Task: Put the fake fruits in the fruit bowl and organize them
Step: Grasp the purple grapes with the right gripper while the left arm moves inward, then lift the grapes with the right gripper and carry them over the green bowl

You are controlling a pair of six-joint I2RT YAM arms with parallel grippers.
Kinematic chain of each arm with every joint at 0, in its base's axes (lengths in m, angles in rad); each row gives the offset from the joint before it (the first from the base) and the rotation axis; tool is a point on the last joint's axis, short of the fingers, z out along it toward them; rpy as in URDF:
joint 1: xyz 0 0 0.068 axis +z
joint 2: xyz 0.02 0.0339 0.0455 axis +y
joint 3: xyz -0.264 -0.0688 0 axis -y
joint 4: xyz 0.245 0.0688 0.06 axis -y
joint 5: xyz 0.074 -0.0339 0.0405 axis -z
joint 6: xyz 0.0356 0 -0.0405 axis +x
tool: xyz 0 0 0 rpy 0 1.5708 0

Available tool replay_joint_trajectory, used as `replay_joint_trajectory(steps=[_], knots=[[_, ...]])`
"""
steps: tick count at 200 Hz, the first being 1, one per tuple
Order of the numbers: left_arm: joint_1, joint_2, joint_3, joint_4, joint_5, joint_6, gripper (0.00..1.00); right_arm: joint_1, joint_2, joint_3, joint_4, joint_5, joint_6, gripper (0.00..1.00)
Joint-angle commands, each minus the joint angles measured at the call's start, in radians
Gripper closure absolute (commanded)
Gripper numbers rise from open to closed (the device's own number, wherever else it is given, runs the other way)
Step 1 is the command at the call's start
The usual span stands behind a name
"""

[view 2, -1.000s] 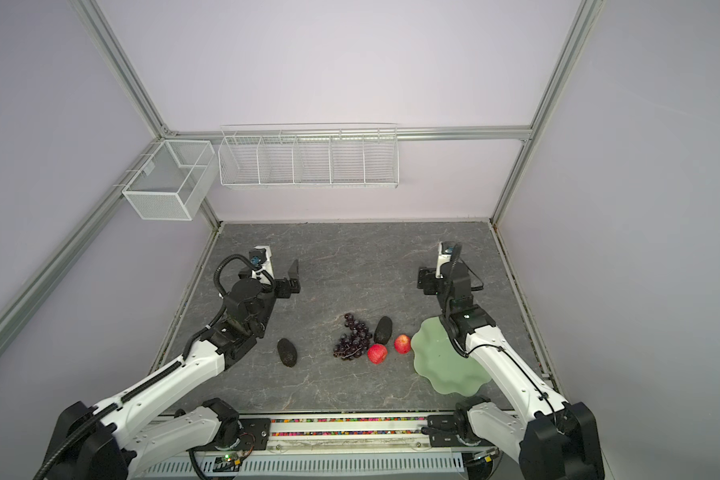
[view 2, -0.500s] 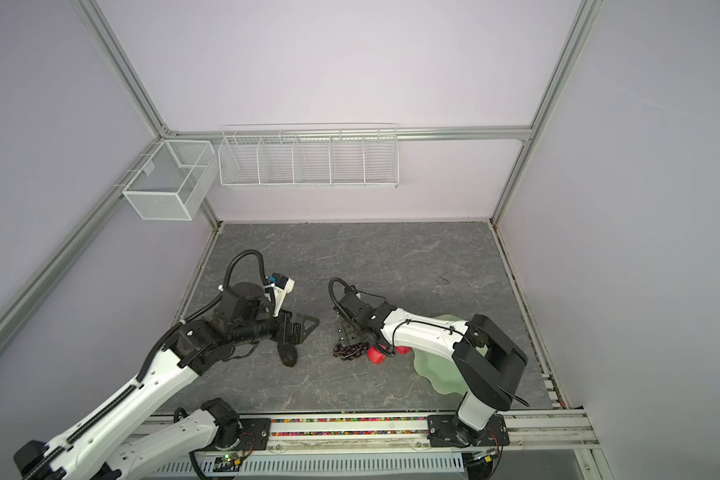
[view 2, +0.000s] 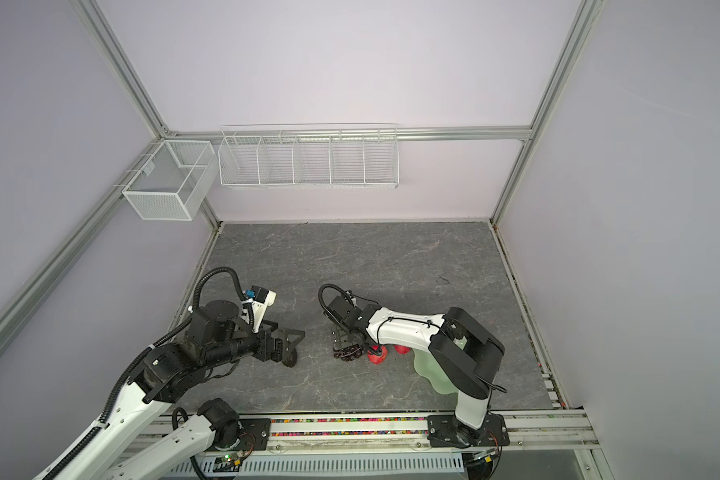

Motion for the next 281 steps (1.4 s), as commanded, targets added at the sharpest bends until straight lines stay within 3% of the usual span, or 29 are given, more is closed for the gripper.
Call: replay_joint_trajectory(steps=[1,29,56,125,225,260,281], knots=[[-0.002,-0.023,-0.005,-0.016,-0.021,-0.002,0.01,-0.002,0.025,0.002,-0.014,0.005,0.04,0.09],[-0.002,-0.028,-0.006,-0.015,-0.047,0.003,0.01,-0.002,0.063,0.024,-0.022,-0.002,0.041,0.21],[-0.002,-0.031,-0.015,-0.006,-0.07,-0.001,0.01,-0.007,0.087,0.045,-0.002,-0.016,0.031,0.39],[-0.002,-0.027,-0.025,0.037,-0.099,0.0,0.01,-0.048,0.108,0.151,0.043,-0.073,-0.067,0.63],[-0.002,0.002,-0.054,0.104,-0.14,0.006,0.01,-0.097,-0.067,0.174,0.068,-0.083,-0.185,0.75],[-0.002,0.034,-0.068,0.175,-0.104,0.016,0.01,-0.104,-0.19,0.144,0.053,-0.05,-0.197,0.77],[-0.002,0.062,-0.076,0.259,-0.029,0.04,0.01,-0.116,-0.29,0.128,0.001,-0.003,-0.2,0.77]])
